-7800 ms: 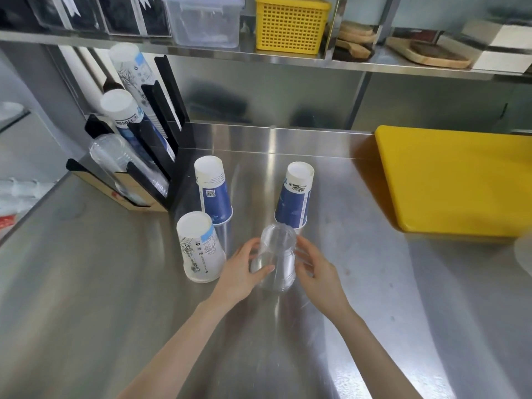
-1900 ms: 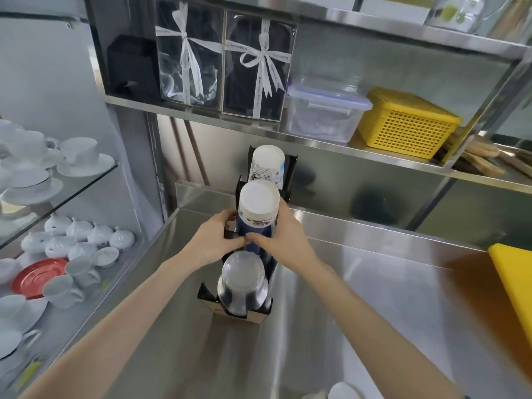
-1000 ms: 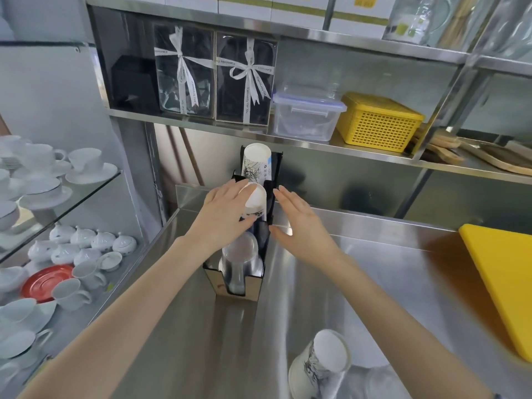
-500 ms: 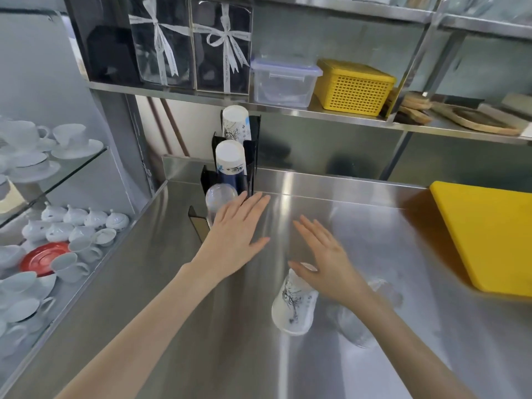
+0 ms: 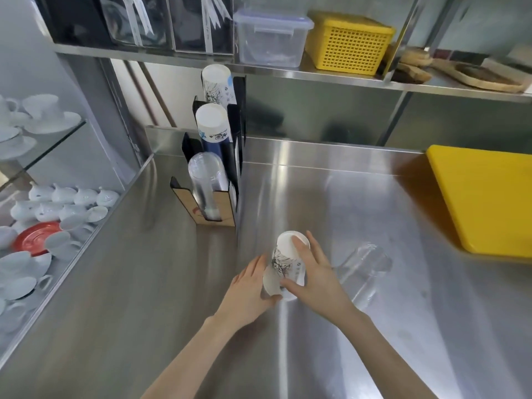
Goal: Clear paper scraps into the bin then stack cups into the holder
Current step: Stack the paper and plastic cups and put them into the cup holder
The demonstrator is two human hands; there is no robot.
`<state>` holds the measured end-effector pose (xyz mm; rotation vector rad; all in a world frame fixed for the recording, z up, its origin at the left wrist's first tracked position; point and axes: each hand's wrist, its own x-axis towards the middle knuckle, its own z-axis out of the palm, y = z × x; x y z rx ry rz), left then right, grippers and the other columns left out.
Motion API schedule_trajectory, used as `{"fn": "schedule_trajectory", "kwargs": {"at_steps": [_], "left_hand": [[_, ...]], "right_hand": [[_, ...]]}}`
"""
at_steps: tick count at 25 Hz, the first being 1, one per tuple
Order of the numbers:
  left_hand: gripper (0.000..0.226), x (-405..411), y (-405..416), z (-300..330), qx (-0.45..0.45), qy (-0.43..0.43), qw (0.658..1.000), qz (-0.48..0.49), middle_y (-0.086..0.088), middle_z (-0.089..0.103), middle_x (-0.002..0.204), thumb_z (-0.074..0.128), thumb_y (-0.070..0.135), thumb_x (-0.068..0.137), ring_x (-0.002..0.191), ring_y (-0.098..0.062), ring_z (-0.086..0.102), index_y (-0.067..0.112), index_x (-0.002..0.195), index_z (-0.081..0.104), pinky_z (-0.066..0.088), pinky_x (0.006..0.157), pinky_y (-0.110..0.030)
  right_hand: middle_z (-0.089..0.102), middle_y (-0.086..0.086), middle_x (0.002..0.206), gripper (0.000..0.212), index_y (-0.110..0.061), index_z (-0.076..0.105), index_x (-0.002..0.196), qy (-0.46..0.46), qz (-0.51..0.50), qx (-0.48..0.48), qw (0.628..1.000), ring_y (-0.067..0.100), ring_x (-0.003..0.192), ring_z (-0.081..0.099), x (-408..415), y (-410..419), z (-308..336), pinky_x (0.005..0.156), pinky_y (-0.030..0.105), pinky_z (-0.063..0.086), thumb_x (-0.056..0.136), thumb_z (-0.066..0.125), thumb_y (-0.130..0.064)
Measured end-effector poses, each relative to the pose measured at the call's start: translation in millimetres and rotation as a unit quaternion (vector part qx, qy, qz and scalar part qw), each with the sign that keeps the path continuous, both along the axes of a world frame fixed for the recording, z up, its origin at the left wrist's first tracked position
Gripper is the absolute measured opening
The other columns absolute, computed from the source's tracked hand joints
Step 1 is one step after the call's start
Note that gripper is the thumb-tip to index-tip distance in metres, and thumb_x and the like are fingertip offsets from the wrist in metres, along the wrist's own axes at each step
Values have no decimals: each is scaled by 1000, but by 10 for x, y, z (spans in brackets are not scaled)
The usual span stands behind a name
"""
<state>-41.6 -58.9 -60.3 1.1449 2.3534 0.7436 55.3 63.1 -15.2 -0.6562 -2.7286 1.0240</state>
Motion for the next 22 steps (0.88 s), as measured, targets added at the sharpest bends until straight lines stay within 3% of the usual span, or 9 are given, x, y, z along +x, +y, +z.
{"fn": "schedule_trajectory", "kwargs": {"at_steps": [3, 7, 14, 18, 22], "left_hand": [[85, 14, 106, -60, 18, -40, 999, 11, 0, 31, 145, 65, 38, 75, 131, -20, 37, 22, 140, 13, 37, 103, -39], [77, -5, 206, -76, 29, -69, 996, 40, -2, 41, 132, 67, 35, 74, 117, -26, 50, 23, 136, 23, 45, 90, -37], [70, -105, 229, -66, 64, -117, 990, 43, -3, 46, 127, 72, 24, 70, 120, -22, 45, 21, 130, 34, 38, 94, -31], [74, -153, 192, 80, 137, -129, 981, 54, 7, 42, 113, 75, 22, 69, 120, -16, 44, 21, 131, 35, 33, 90, -20], [77, -296, 207, 448, 201, -92, 973, 60, 7, 41, 116, 77, 25, 67, 111, -17, 51, 22, 132, 35, 37, 90, -25]], "right_hand": [[25, 5, 148, 77, -24, 24, 137, 12, -38, -14, 999, 26, 129, 36, -47, -29, -67, 106, 38, 34, 74, 68, -31], [34, 1, 139, 68, -27, 27, 133, 33, -75, -43, 996, 24, 117, 48, -81, -64, -137, 91, 35, 44, 76, 66, -26], [44, -4, 130, 64, -30, 38, 125, 69, -104, -68, 990, 15, 105, 52, -71, -26, -77, 83, 26, 42, 71, 71, -24], [47, -3, 126, 64, -29, 40, 123, 98, -91, -34, 990, 20, 104, 53, -100, -26, 163, 86, 36, 46, 69, 73, -25], [48, -4, 122, 63, -29, 41, 123, 154, -70, -12, 985, 18, 102, 52, -202, 9, 569, 87, 38, 47, 68, 73, -25]]}}
